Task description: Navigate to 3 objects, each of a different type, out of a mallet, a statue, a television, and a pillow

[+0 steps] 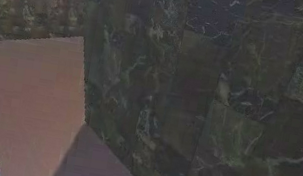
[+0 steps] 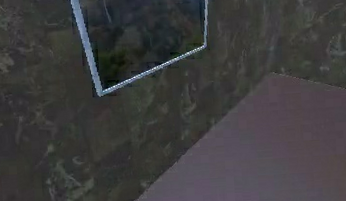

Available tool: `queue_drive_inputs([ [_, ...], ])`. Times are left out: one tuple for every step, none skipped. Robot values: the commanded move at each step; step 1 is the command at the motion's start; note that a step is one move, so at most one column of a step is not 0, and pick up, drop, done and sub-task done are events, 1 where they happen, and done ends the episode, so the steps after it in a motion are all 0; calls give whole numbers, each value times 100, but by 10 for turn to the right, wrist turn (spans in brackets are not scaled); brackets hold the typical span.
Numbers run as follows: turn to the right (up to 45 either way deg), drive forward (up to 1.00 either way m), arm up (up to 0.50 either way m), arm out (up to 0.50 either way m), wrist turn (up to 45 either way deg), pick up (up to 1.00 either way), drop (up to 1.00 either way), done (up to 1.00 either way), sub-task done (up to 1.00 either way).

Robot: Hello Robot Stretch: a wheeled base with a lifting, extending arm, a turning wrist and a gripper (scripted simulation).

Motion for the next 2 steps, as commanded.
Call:
queue_drive_inputs([
  [-150,0,0,0,0,0,0,0,0],
  [0,30,0,0,0,0,0,0,0],
])
